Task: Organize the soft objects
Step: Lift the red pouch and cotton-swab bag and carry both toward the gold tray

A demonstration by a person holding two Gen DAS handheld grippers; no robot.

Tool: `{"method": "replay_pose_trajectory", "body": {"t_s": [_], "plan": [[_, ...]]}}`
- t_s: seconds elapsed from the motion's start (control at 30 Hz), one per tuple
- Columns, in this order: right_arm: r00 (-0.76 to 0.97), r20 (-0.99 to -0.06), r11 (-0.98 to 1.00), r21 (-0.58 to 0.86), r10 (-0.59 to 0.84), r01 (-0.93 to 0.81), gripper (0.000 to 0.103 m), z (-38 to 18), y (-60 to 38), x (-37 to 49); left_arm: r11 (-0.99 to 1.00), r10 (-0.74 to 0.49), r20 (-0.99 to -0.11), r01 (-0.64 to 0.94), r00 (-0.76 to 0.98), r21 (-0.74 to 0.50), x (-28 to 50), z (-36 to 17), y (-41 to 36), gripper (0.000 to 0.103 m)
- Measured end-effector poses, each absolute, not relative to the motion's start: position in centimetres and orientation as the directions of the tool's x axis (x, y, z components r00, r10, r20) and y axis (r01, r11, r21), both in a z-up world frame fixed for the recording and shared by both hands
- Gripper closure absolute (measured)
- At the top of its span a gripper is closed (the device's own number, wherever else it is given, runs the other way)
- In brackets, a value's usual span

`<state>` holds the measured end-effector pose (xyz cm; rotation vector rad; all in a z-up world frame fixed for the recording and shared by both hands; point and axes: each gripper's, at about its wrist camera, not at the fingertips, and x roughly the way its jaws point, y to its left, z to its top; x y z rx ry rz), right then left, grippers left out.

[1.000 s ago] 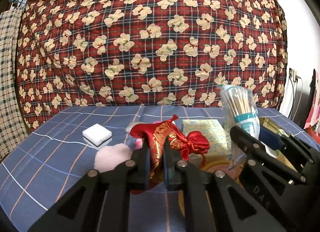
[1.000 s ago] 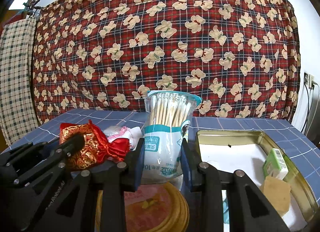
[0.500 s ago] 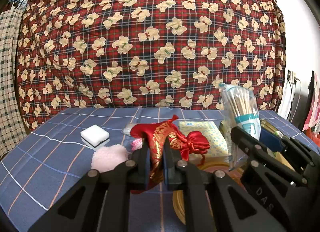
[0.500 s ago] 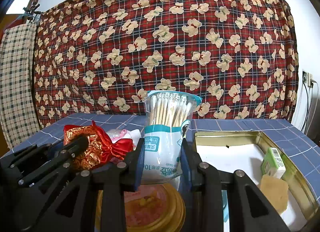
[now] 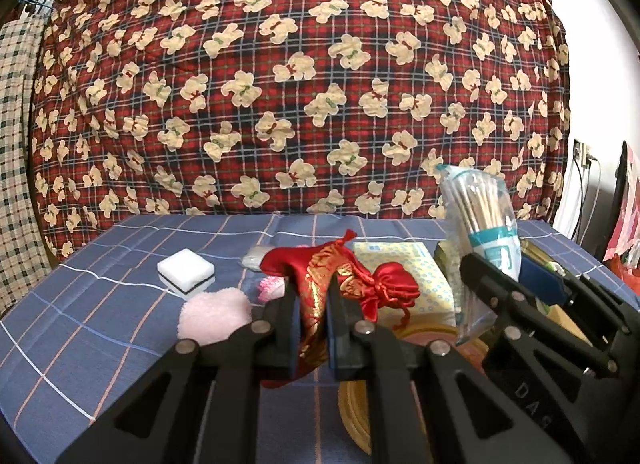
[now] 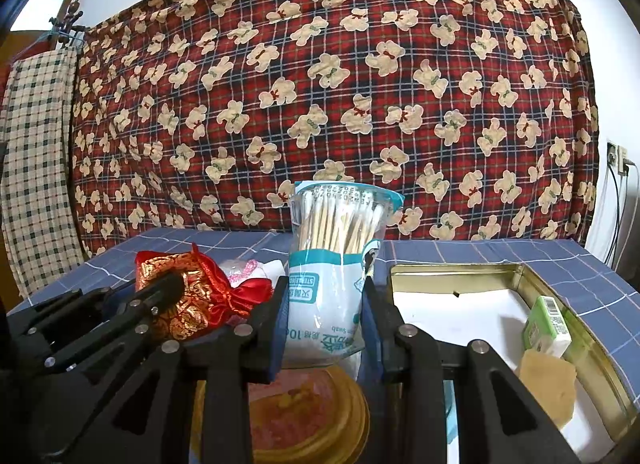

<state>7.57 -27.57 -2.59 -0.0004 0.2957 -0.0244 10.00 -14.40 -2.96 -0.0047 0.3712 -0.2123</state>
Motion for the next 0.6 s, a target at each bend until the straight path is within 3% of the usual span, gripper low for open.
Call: {"method": "replay_pose_trajectory", "body": {"t_s": [0.6], "plan": [[0.963,-0.269,0.999,0.030,-0.003,0.011,0.067,-0.4,-29.9,6.0,0.951,-0.306,-0.376,0.297,0.875,-0.082,9.9,0.0,-17.0,0.095]]}}
